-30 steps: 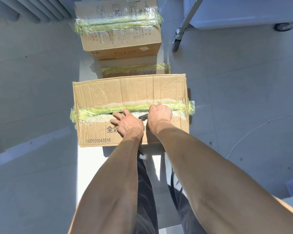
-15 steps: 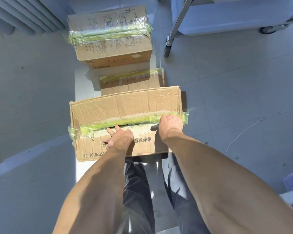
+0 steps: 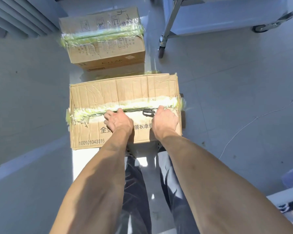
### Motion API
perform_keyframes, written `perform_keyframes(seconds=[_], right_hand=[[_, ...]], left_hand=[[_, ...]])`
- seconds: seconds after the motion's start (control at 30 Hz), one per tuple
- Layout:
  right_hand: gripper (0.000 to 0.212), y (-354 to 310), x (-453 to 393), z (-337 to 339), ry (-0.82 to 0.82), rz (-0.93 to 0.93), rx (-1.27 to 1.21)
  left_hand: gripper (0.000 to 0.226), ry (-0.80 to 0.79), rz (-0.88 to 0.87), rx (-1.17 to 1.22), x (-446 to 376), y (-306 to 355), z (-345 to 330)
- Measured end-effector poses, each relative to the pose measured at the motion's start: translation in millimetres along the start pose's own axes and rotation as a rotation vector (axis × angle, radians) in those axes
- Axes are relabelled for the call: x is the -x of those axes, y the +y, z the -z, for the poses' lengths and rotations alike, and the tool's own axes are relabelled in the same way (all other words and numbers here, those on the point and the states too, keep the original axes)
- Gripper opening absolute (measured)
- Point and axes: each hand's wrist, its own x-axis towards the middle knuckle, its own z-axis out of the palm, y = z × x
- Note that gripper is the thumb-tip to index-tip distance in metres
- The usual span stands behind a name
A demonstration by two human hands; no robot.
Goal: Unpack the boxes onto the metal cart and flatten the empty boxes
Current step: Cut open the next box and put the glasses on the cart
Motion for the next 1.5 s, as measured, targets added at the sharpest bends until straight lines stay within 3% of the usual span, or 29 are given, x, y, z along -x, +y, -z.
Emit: perform_keyframes(seconds=[0.1, 0.23, 0.37, 0.6, 0.7, 0.77, 0.87, 0.93, 1.0, 1.07, 1.13, 1.2, 1.3, 1.5], right_hand=[[0.03, -1.9, 2.5, -6.6, 0.066, -0.035, -0.162], [0.022, 0.3, 7.8, -8.1, 0.148, -0.063, -0.245], [0.019, -1.2, 19.4, -9.0, 0.157, -0.106, -0.294], [0.02, -24.7, 15.6, 14.2, 0.149, -0.412, -0.487], [0.017, -26.5, 22.0, 17.9, 0.163, -0.338, -0.43], [0.018, -24.6, 29.1, 15.9, 0.189, -0.325, -0.416], [0.022, -22.7, 38.4, 10.2, 0.21, -0.345, -0.421], [0.025, -24.4, 42.3, 8.1, 0.224, -0.353, -0.43], [0.025, -28.8, 43.0, 9.3, 0.267, -0.342, -0.461], [0.022, -34.3, 40.8, 13.0, 0.298, -0.292, -0.485], [0.017, -38.7, 36.7, 17.0, 0.291, -0.22, -0.479], [0.016, -41.8, 32.4, 18.8, 0.272, -0.185, -0.49], [0.019, -42.5, 28.4, 15.4, 0.253, -0.202, -0.537], [0.017, -42.8, 26.0, -3.4, 0.282, -0.244, -0.339]], left_hand=[[0.024, 0.118, 0.006, 0.024, -4.2, -10.2, 8.1], [0.037, 0.19, 0.02, -0.02, -2.2, -25.7, 19.4], [0.036, 0.114, 0.042, 0.0, -5.0, -26.5, 27.5], [0.007, -0.081, 0.083, 0.086, 13.1, -24.6, 43.3], [0.024, -0.143, 0.099, 0.028, 8.3, -37.2, 53.8], [0.023, -0.106, 0.055, 0.015, 7.1, -44.7, 54.9], [0.027, 0.092, -0.081, 0.067, 13.2, -48.5, 45.1], [0.028, 0.238, -0.141, 0.206, 20.3, -45.6, 37.7], [0.024, 0.266, -0.144, 0.396, 28.7, -37.3, 36.1], [0.022, 0.199, -0.095, 0.641, 36.0, -24.0, 36.8], [0.039, 0.046, 0.025, 0.99, 37.7, -9.2, 40.3], [0.037, -0.084, 0.129, 1.222, 35.1, 0.0, 45.3], [0.01, -0.216, 0.175, 1.344, 30.9, 4.1, 50.6], [0.017, -0.266, 0.219, 1.537, 37.4, -4.5, 47.4]])
